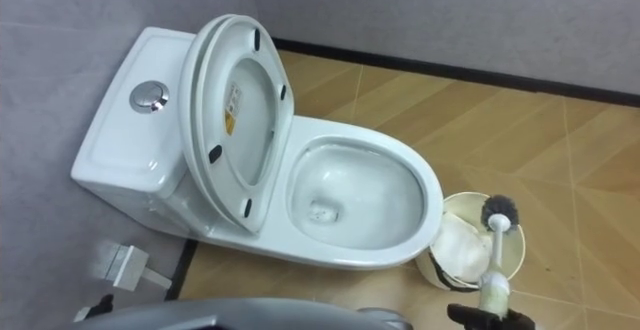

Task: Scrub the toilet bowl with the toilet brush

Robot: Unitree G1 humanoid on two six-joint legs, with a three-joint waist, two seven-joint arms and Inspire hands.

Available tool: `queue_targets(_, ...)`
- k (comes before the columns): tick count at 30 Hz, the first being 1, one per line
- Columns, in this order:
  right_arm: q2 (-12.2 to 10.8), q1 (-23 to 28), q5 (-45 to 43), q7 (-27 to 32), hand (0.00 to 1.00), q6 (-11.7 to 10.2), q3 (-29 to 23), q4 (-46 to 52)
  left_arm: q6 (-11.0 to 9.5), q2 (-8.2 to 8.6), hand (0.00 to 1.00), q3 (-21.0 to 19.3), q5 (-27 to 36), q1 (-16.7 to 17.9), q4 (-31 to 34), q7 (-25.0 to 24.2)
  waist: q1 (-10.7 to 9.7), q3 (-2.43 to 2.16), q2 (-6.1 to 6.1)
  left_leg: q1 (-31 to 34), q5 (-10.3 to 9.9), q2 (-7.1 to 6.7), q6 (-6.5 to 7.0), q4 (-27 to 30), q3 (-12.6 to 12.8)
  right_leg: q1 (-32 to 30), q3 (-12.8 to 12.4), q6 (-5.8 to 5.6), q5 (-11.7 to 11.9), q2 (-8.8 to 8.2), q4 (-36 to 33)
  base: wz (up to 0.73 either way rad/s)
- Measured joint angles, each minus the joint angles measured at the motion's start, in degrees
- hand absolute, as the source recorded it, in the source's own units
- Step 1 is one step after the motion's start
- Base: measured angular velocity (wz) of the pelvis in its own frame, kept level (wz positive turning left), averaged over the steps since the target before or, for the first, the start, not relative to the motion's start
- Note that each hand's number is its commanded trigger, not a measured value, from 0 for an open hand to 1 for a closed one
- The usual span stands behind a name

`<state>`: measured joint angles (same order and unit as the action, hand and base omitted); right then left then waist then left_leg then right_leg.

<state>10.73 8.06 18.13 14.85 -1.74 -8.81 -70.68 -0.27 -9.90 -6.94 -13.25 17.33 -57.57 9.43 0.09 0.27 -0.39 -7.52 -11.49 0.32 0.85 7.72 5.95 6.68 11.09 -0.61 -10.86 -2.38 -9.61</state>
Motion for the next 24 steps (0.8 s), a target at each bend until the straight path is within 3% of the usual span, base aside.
queue_targets(11, -0.4, 0.0, 11.3, -1.9, 0.0, 0.5, -2.1, -0.7, 1.6, 1.0, 0.0, -2.1, -1.5, 0.3, -0.1, 0.0, -0.4, 0.0, 0.15, -0.8, 0.0, -0.06, 0.0, 0.0, -0.3, 0.7, 0.2, -0.02, 0.0, -0.04, 0.0, 0.0)
queue_targets(17, -1.3, -0.1, 12.6, -3.5, 0.0, 1.3, -2.9, -1.2, 2.9, 2.4, 0.0, -2.5, -2.6, 0.9, -0.4, 0.0, -1.4, -0.12, 0.2, -1.0, 0.0, -0.07, 0.0, 0.0, -0.4, 1.0, 0.3, -0.02, 0.0, -0.07, 0.0, 0.0)
queue_targets(24, -1.4, -0.1, 12.8, -5.1, 0.0, 1.9, -3.1, -1.4, 3.1, 2.51, 0.0, -4.1, -2.5, 0.9, -0.7, -1.3, -1.3, -0.14, 0.13, -1.3, 0.0, -0.05, 0.0, 0.1, -0.4, 1.3, 0.2, -0.02, 0.0, -0.04, 0.6, 0.0)
